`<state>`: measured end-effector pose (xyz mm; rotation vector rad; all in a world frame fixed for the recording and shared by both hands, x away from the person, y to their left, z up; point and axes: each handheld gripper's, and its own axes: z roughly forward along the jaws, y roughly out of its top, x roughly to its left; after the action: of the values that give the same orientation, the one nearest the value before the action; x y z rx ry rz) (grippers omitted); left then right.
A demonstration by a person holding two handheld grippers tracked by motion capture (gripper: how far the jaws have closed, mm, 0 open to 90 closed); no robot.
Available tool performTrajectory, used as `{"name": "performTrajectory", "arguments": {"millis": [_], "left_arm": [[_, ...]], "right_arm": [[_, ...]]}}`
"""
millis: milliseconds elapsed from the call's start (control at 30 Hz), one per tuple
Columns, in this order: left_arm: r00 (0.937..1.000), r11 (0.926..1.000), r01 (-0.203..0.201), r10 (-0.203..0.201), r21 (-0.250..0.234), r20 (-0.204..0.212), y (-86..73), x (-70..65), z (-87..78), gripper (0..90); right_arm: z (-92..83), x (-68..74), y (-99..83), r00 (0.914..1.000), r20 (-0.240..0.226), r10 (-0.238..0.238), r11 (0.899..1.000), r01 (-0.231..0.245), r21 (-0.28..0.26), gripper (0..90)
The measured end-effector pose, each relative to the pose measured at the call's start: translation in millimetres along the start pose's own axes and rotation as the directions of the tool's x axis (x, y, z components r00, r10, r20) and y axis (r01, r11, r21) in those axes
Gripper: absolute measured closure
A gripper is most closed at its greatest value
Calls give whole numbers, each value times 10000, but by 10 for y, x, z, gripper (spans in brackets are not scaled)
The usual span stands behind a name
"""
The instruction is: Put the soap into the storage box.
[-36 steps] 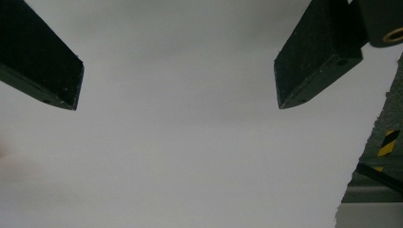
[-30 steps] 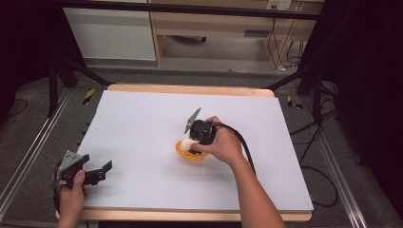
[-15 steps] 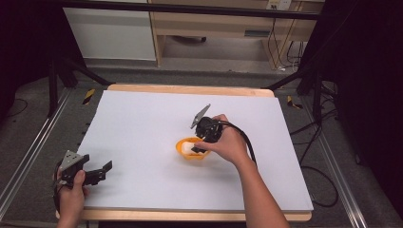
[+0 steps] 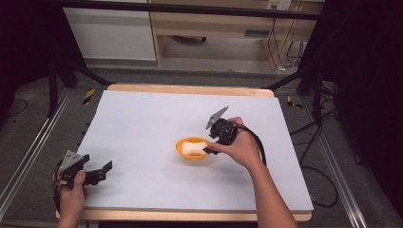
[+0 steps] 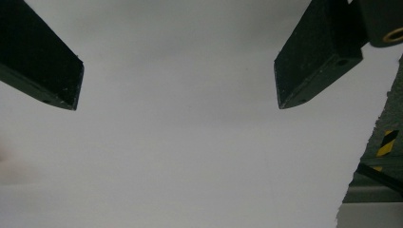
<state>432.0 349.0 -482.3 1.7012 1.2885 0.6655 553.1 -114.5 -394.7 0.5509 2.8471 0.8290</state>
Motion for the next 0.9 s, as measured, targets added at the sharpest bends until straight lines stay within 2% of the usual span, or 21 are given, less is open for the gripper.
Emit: {"name": "performTrajectory", "arguments": {"millis": [33,133,167,267,300,367,633,700,767,900], "left_arm": [[10000,10000,-17,17,6,-7,0,-1,0,20],[10000,10000,-28,28,-2,-17,0,-4,-1,20],[10000,10000,-56,56,-6,-25,0,-3,-1,21],[10000,10000,-58,58,-7,-29,0,-4,-1,21],[10000,10000,-65,65,-2,-27,0,-4,-2,20],[10000,10000,-52,52,-5,-24,0,-4,-2,21],[10000,10000,-36,36,-11,-18,0,-2,-2,21],[10000,10000,-47,47,2,-16,0,-4,-1,20],[10000,10000,-59,59,-11,-26,-1,-5,-2,20],[10000,10000,-40,40,-19,-23,-2,-7,-2,21]], "right_arm": [[-33,-12,-61,9998,25,185,9998,-185,-76,335],[-67,-29,-122,9996,106,267,9994,-265,-217,329],[-104,-43,-189,9992,89,399,9983,-395,-432,325],[-126,-44,-241,9983,144,567,9972,-559,-493,317],[-149,-53,-317,9974,206,686,9963,-674,-533,311],[-155,-51,-341,9965,192,819,9951,-806,-574,309],[-214,-85,-657,9886,518,1416,9878,-1376,-734,284],[-226,-88,-725,9868,524,1529,9857,-1486,-790,282],[-235,-94,-795,9856,329,1661,9825,-1626,-907,280],[-265,-72,-918,9828,422,1796,9797,-1748,-984,255]]}}
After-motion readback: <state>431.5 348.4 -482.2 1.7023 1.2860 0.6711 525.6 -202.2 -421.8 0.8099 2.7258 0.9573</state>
